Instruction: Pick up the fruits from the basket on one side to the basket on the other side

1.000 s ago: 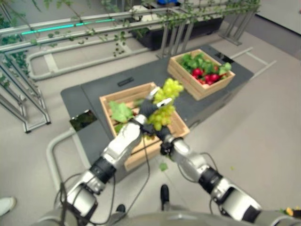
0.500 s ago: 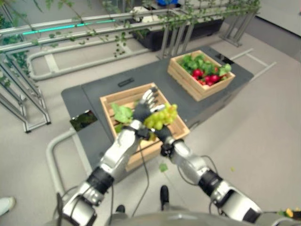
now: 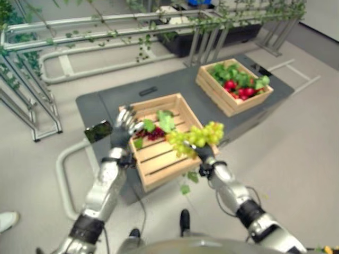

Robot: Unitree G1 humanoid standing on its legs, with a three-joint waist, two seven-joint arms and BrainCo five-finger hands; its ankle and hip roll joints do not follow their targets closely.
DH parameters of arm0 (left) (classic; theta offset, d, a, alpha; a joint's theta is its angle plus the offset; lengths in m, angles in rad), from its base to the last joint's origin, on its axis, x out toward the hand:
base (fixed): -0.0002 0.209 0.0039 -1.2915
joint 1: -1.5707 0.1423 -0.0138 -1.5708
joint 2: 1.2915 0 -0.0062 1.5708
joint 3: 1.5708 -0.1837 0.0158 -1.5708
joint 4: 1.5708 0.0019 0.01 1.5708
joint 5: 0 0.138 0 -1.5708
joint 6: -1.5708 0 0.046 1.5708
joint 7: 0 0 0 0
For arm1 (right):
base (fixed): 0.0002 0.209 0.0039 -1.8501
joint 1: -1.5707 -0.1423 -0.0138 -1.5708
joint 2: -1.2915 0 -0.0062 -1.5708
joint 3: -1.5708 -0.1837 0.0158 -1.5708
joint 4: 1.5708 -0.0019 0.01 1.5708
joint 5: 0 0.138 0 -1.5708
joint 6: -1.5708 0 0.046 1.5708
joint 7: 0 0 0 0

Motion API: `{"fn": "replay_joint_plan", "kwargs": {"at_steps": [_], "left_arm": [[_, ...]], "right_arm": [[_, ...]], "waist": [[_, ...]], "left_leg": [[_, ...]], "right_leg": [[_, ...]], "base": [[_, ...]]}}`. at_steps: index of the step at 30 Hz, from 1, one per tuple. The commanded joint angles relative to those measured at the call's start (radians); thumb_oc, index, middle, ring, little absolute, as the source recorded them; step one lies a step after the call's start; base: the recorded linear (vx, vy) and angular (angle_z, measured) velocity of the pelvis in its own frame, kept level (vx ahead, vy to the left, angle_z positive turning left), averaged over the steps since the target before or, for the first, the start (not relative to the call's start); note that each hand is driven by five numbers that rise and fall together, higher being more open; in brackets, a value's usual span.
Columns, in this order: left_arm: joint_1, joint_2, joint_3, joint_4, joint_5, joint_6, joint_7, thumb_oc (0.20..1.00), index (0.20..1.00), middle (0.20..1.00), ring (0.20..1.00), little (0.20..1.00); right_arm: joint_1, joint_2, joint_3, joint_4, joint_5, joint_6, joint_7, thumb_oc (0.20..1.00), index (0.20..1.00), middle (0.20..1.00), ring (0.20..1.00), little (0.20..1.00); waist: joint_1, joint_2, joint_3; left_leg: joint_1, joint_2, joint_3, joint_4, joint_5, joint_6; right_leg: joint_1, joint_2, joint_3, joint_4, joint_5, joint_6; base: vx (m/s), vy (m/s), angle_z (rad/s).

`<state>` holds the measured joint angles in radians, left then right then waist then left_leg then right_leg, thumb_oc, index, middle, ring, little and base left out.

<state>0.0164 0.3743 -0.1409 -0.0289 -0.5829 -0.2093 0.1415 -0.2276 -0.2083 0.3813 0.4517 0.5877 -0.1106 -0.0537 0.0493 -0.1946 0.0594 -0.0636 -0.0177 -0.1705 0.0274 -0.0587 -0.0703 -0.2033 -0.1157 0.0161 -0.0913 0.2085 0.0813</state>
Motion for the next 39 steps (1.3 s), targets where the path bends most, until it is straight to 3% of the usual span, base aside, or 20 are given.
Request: {"fn": "replay_joint_plan", "kwargs": {"at_steps": [1, 4, 6, 12, 20, 22, 24, 26, 28, 32, 36, 39], "left_arm": [[0.011, 0.025, 0.065, -0.032, 0.069, -0.07, -0.029, 1.0, 1.0, 1.0, 1.0, 1.0], [0.059, 0.02, 0.092, 0.023, 0.072, -0.058, -0.033, 1.0, 1.0, 1.0, 1.0, 1.0], [0.14, 0.047, 0.125, 0.096, 0.158, -0.038, -0.056, 1.0, 1.0, 1.0, 1.0, 1.0], [0.211, 0.074, 0.14, 0.233, 0.29, -0.007, -0.079, 1.0, 1.0, 1.0, 1.0, 1.0], [0.207, 0.061, 0.135, 0.497, 0.484, 0.009, -0.04, 1.0, 1.0, 1.0, 1.0, 1.0], [0.168, 0.043, 0.127, 0.672, 0.55, 0.025, 0.002, 1.0, 1.0, 1.0, 1.0, 1.0], [0.16, 0.042, 0.114, 0.713, 0.593, 0.027, 0.01, 1.0, 1.0, 1.0, 1.0, 1.0], [0.138, 0.014, 0.119, 0.882, 0.616, 0.055, 0.028, 1.0, 1.0, 1.0, 1.0, 1.0], [0.103, -0.008, 0.12, 1.007, 0.633, 0.065, 0.045, 1.0, 1.0, 1.0, 1.0, 1.0], [0.047, -0.048, 0.136, 1.23, 0.645, 0.102, 0.047, 1.0, 1.0, 1.0, 1.0, 1.0], [0.034, -0.065, 0.157, 1.321, 0.666, 0.139, 0.015, 1.0, 1.0, 1.0, 1.0, 1.0], [0.032, -0.076, 0.183, 1.357, 0.656, 0.157, -0.014, 1.0, 1.0, 1.0, 1.0, 1.0]], "right_arm": [[-0.017, -0.055, -0.128, -0.205, -0.085, -0.096, -0.005, 0.2, 0.2, 0.2, 0.2, 0.2], [0.034, -0.08, -0.173, -0.251, -0.103, -0.097, -0.004, 0.2, 0.2, 0.2, 0.2, 0.2], [0.114, -0.115, -0.261, -0.319, -0.12, -0.111, 0.001, 0.2, 0.2, 0.2, 0.2, 0.2], [0.223, -0.143, -0.382, -0.394, -0.133, -0.125, 0.011, 0.2, 0.2, 0.2, 0.2, 0.2], [0.317, -0.149, -0.498, -0.456, -0.157, -0.152, 0.003, 0.2, 0.2, 0.2, 0.2, 0.2], [0.33, -0.148, -0.521, -0.473, -0.156, -0.163, -0.007, 0.2, 0.2, 0.2, 0.2, 0.2], [0.332, -0.143, -0.523, -0.479, -0.158, -0.17, -0.01, 0.2, 0.2, 0.2, 0.2, 0.2], [0.353, -0.14, -0.537, -0.503, -0.165, -0.175, -0.015, 0.2, 0.2, 0.2, 0.2, 0.2], [0.374, -0.144, -0.546, -0.524, -0.168, -0.174, -0.014, 0.2, 0.2, 0.2, 0.2, 0.2], [0.384, -0.153, -0.55, -0.549, -0.16, -0.167, -0.007, 0.2, 0.2, 0.2, 0.2, 0.2], [0.366, -0.165, -0.533, -0.558, -0.175, -0.152, -0.005, 0.2, 0.2, 0.2, 0.2, 0.2], [0.356, -0.173, -0.525, -0.568, -0.19, -0.135, -0.002, 0.2, 0.2, 0.2, 0.2, 0.2]], "waist": [[0.014, 0.018, 0.023], [0.015, 0.015, 0.024], [0.007, 0.012, 0.03], [-0.017, 0.015, 0.032], [-0.067, 0.026, 0.045], [-0.087, 0.028, 0.056], [-0.087, 0.029, 0.06], [-0.097, 0.035, 0.074], [-0.096, 0.05, 0.076], [-0.085, 0.065, 0.059], [-0.061, 0.071, 0.036], [-0.05, 0.072, 0.022]], "left_leg": [[-0.004, -0.075, -0.024, -0.093, -0.01, 0.085], [-0.006, -0.078, -0.027, -0.092, -0.009, 0.088], [-0.011, -0.085, -0.028, -0.088, -0.008, 0.094], [-0.011, -0.092, -0.02, -0.091, -0.005, 0.104], [-0.011, -0.099, 0.005, -0.096, 0.002, 0.114], [-0.018, -0.091, 0.037, -0.096, 0.008, 0.117], [-0.02, -0.083, 0.057, -0.094, 0.008, 0.116], [-0.028, -0.054, 0.113, -0.089, 0.019, 0.113], [-0.029, -0.035, 0.145, -0.09, 0.022, 0.109], [-0.055, 0.011, 0.228, -0.082, 0.044, 0.091], [-0.06, 0.043, 0.317, -0.081, 0.055, 0.079], [-0.054, 0.047, 0.382, -0.08, 0.056, 0.078]], "right_leg": [[0.077, 0.021, -0.019, 0.013, -0.127, 0.063], [0.077, 0.019, -0.021, 0.013, -0.125, 0.065], [0.071, 0.017, -0.022, 0.017, -0.118, 0.072], [0.06, 0.016, -0.007, 0.02, -0.105, 0.084], [0.024, 0.013, 0.038, 0.033, -0.06, 0.099], [-0.013, 0.013, 0.05, 0.036, -0.018, 0.111], [-0.018, 0.011, 0.043, 0.037, -0.012, 0.115], [-0.022, 0.014, 0.007, 0.076, -0.026, 0.121], [-0.004, 0.026, 0.001, 0.119, -0.091, 0.105], [0.035, 0.011, -0.038, 0.175, -0.158, 0.087], [0.093, -0.029, -0.115, 0.182, -0.177, 0.089], [0.123, -0.022, -0.134, 0.19, -0.208, 0.093]], "base": [[0.0, 0.0, 0.0], [-0.01, 0.033, 0.01], [-0.03, 0.066, 0.04], [-0.02, 0.065, 0.01], [-0.06, 0.077, -0.1], [-0.14, 0.058, -0.3], [-0.1, 0.015, -0.79], [-0.18, 0.018, -0.69], [-0.16, 0.057, -0.6], [-0.15, -0.001, -0.82], [-0.11, -0.012, -0.73], [-0.04, -0.002, -0.9]]}}
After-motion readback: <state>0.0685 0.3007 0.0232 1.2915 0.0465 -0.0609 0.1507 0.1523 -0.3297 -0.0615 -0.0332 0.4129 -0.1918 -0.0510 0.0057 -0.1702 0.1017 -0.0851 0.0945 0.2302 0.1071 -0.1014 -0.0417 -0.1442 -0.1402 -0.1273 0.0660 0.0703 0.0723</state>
